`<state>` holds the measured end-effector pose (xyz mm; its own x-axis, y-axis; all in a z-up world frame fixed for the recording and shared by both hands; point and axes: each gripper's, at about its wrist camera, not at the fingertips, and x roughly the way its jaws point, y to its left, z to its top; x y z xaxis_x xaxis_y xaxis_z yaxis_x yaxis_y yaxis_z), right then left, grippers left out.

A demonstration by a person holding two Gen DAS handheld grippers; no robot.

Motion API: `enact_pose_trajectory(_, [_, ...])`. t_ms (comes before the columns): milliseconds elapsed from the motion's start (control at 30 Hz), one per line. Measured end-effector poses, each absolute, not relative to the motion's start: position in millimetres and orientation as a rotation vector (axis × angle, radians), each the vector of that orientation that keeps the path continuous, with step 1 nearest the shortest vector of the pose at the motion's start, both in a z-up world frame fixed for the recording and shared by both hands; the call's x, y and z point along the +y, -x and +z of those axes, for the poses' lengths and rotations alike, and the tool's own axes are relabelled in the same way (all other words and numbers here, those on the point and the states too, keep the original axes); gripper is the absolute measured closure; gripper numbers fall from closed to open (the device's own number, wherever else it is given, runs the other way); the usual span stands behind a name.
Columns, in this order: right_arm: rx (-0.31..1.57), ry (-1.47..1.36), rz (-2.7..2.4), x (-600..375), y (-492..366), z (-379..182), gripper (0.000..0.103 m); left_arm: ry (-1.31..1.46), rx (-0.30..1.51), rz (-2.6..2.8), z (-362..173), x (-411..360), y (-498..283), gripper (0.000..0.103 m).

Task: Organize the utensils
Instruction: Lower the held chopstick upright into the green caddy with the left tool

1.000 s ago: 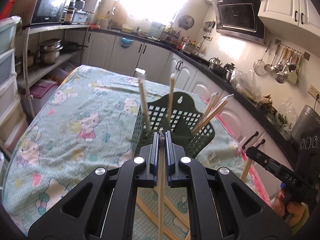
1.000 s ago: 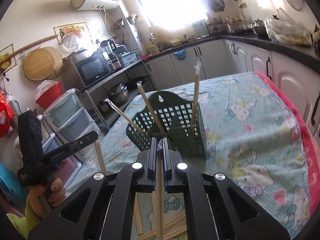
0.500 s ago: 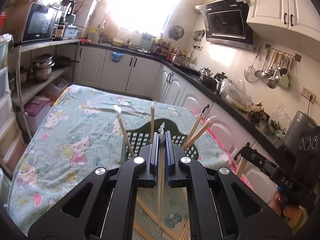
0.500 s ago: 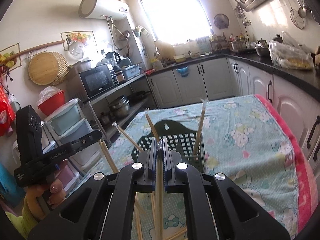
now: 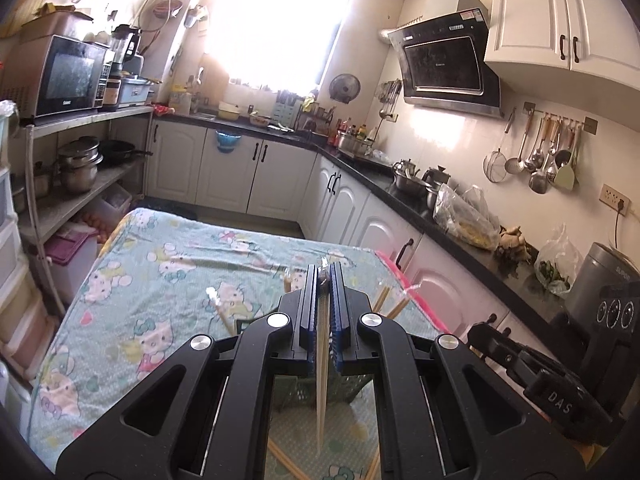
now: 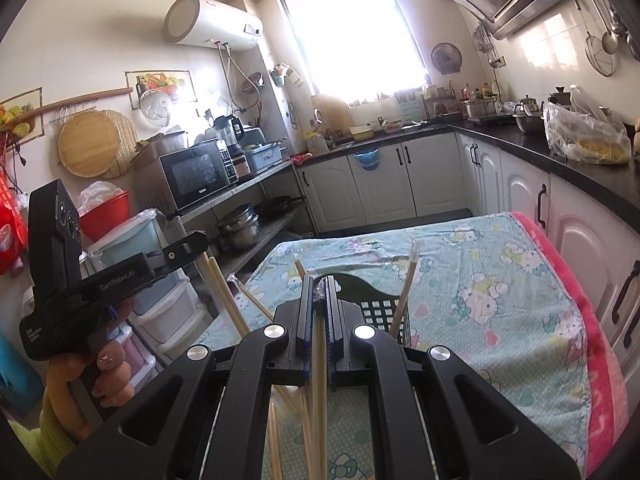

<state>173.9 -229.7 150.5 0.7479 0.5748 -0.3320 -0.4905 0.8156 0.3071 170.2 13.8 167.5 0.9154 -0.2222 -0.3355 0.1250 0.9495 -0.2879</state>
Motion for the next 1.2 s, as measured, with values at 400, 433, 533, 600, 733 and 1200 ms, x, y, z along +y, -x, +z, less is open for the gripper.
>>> enact_pose_trajectory(400, [0.384, -0.198, 0.590, -217.7, -184.4, 172.6, 0.097, 0.243, 0.293, -0.171, 197.5, 12.2, -180.7, 0.100])
enact_pose_trajectory(433, [0.378, -0.197, 0.590, -215.7, -186.1, 175.4, 0.097, 0.241, 0.289, -0.168, 198.9, 12.5, -181.9, 0.100])
enact_pose_trajectory(533, [0.365, -0.195, 0.588, -212.3, -191.0, 180.9, 0.097, 0.242, 0.275, -0.148, 202.2, 16.5, -187.6, 0.100])
enact_pose_trajectory(600, [0.359, -0.194, 0.588, -209.7, -195.1, 183.7, 0.097, 0.243, 0.266, -0.135, 204.0, 18.5, -190.4, 0.100])
enact_pose_trajectory(733, [0.361, -0.210, 0.597, -204.0, -203.5, 187.9, 0.097, 0.244, 0.251, -0.112, 207.9, 24.8, -197.4, 0.100])
enact_pose_trajectory(1200, [0.299, -0.223, 0.586, -190.2, -224.0, 206.5, 0.097, 0.277, 0.252, -0.038, 197.6, 42.1, -227.2, 0.100])
